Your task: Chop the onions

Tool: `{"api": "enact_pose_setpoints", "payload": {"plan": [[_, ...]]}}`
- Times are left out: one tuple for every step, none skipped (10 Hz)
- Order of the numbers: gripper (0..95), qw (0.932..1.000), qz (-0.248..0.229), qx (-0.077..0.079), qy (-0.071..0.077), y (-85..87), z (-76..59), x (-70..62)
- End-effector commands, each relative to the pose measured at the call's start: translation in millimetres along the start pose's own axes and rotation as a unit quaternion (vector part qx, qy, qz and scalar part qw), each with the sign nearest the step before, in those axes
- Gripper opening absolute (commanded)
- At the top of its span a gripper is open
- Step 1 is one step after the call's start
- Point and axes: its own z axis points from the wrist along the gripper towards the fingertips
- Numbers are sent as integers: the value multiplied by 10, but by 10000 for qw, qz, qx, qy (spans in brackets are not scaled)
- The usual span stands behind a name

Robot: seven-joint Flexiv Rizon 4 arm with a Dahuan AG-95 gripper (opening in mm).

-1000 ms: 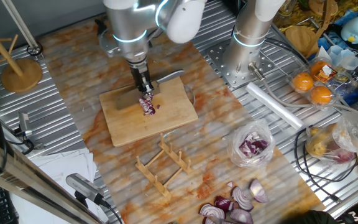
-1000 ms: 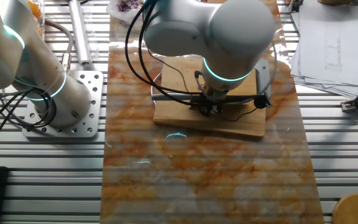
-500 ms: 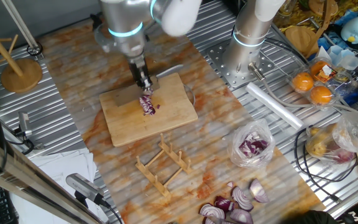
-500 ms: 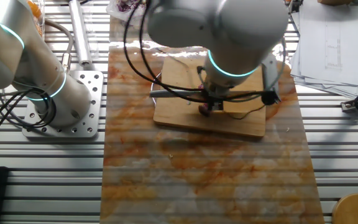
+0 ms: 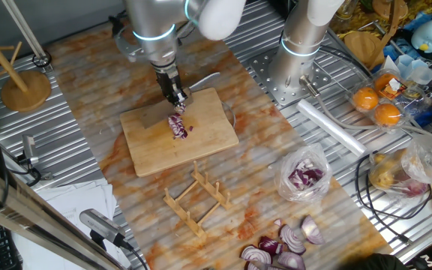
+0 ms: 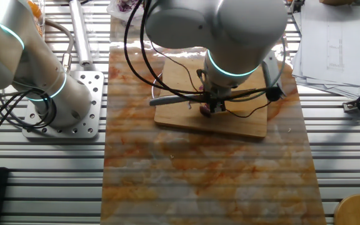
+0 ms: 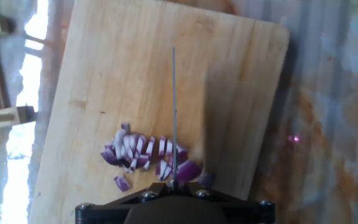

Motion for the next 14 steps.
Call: {"api": "enact_pose_setpoints", "payload": {"plan": [[0,9994,-338,80,9,-17,14,8],[0,9982,-555,204,41,-29,23,11],[0,9977,-631,260,55,-36,23,16],[0,9971,-704,270,60,-46,25,24],[0,9965,-776,307,67,-64,35,34],[0,9963,-801,308,63,-82,46,42],[0,9962,-815,307,64,-88,48,46],[0,9961,-822,310,78,-94,38,62],[0,9961,-828,309,79,-97,34,69],[0,9961,-828,311,77,-100,39,68],[0,9960,-834,327,74,-114,64,60],[0,9957,-860,347,61,-146,129,41],[0,9955,-881,348,-27,-178,226,20],[0,9957,-858,311,-128,-190,343,7]]}}
